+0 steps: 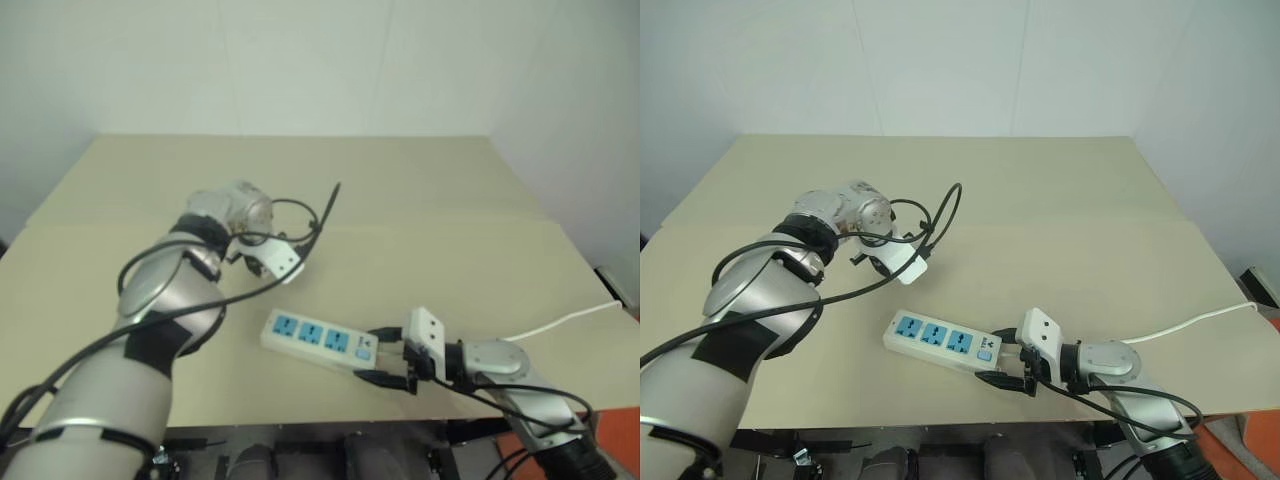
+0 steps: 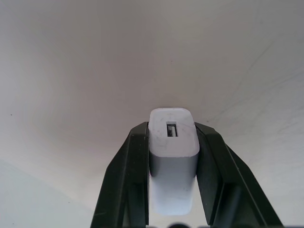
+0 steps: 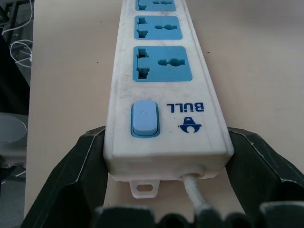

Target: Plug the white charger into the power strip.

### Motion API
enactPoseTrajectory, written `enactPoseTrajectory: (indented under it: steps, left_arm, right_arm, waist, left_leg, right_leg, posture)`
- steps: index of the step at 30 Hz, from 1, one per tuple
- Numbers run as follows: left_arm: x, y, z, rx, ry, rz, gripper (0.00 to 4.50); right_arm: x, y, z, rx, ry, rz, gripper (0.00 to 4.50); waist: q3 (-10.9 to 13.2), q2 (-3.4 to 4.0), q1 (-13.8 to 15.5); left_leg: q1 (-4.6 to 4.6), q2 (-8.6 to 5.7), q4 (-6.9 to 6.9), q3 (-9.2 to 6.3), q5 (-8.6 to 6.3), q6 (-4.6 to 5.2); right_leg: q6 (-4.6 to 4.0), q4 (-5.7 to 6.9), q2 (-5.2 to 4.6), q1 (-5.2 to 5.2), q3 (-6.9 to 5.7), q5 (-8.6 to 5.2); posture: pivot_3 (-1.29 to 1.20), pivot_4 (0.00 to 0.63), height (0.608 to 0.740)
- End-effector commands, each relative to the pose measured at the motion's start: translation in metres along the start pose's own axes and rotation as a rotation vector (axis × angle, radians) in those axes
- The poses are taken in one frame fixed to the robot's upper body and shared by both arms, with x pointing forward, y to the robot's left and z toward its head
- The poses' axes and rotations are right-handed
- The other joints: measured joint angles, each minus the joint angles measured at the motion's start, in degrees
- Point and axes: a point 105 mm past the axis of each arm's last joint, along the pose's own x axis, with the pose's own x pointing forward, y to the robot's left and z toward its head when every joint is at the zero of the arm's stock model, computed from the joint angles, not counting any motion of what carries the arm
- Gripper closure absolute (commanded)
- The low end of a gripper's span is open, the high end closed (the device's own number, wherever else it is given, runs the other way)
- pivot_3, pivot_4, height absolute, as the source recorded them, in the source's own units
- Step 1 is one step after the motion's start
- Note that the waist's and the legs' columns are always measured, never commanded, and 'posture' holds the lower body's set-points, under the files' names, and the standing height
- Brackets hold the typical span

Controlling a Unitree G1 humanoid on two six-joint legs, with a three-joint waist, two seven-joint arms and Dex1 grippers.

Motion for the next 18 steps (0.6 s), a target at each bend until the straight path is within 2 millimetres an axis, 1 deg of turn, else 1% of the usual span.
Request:
enactPoseTrajectory:
  steps: [1, 3, 7, 10, 12, 15, 16, 18]
  left_arm:
    - [-0.015, 0.011, 0.005, -0.018, -0.062, 0.052, 3.5]
    - [-0.029, 0.019, 0.007, -0.037, -0.105, 0.099, 3.5]
    - [-0.069, 0.037, 0.011, -0.099, -0.253, 0.242, 3.5]
    - [-0.112, 0.047, 0.014, -0.178, -0.461, 0.384, 3.5]
    - [-0.133, 0.047, 0.014, -0.222, -0.597, 0.447, 3.5]
    - [-0.152, 0.045, 0.012, -0.313, -0.791, 0.511, 3.5]
    - [-0.155, 0.044, 0.011, -0.361, -0.859, 0.524, 3.5]
    - [-0.154, 0.039, 0.01, -0.437, -0.983, 0.532, 3.5]
  right_arm:
    - [0.004, 0.008, -0.006, 0.015, 0.027, 0.034, 1.11]
    - [0.004, 0.008, -0.006, 0.015, 0.027, 0.035, 1.11]
    - [0.004, 0.007, -0.006, 0.011, 0.019, 0.042, 1.11]
    - [0.001, 0.004, -0.004, -0.005, -0.002, 0.062, 1.11]
    - [0.001, -0.001, -0.003, -0.016, -0.009, 0.08, 1.11]
    - [0.001, -0.009, -0.003, -0.035, -0.007, 0.116, 1.11]
    - [0.001, -0.011, -0.004, -0.044, -0.002, 0.132, 1.11]
    - [0.003, -0.017, -0.006, -0.058, 0.012, 0.164, 1.11]
  waist:
    - [0.0, 0.0, -0.01]
    - [0.0, 0.0, 0.0]
    - [0.0, 0.0, -0.02]
    - [0.0, 0.0, -0.12]
    - [0.0, 0.01, -0.14]
    - [-0.01, 0.02, -0.15]
    - [-0.01, 0.02, -0.13]
    - [-0.02, 0.04, -0.24]
  left_leg:
    - [0.0, 0.0, 0.0, 0.0, 0.0, 0.0]
    - [0.0, 0.0, 0.0, 0.0, 0.0, 0.0]
    - [-0.02, 0.0, 0.01, 0.0, 0.0, 0.0]
    - [-0.04, 0.0, 0.01, 0.0, 0.0, 0.0]
    - [-0.03, 0.01, 0.01, 0.0, 0.0, 0.0]
    - [0.08, 0.01, 0.01, 0.01, 0.0, 0.0]
    - [0.08, 0.01, 0.05, 0.0, 0.0, 0.0]
    - [0.15, 0.02, 0.14, -0.01, 0.0, 0.0]
  right_leg:
    - [0.0, 0.0, 0.0, 0.0, 0.0, 0.0]
    - [0.0, 0.0, 0.0, 0.0, 0.0, 0.0]
    - [0.0, 0.0, 0.0, -0.01, -0.02, 0.0]
    - [0.0, -0.01, 0.0, -0.03, -0.03, 0.0]
    - [0.0, -0.03, 0.0, -0.03, -0.02, 0.0]
    - [0.0, -0.01, 0.0, 0.04, -0.02, 0.0]
    - [0.0, 0.03, 0.0, 0.05, -0.05, 0.0]
    - [0.01, 0.15, 0.0, 0.1, -0.05, 0.0]
  posture:
    - [0.0, 0.15, 0.74]
    - [0.0, 0.15, 0.74]
    - [0.0, 0.15, 0.74]
    - [0.0, 0.15, 0.74]
    - [0.0, 0.15, 0.74]
    - [0.0, 0.15, 0.74]
    - [0.0, 0.15, 0.74]
    - [0.0, 0.15, 0.74]
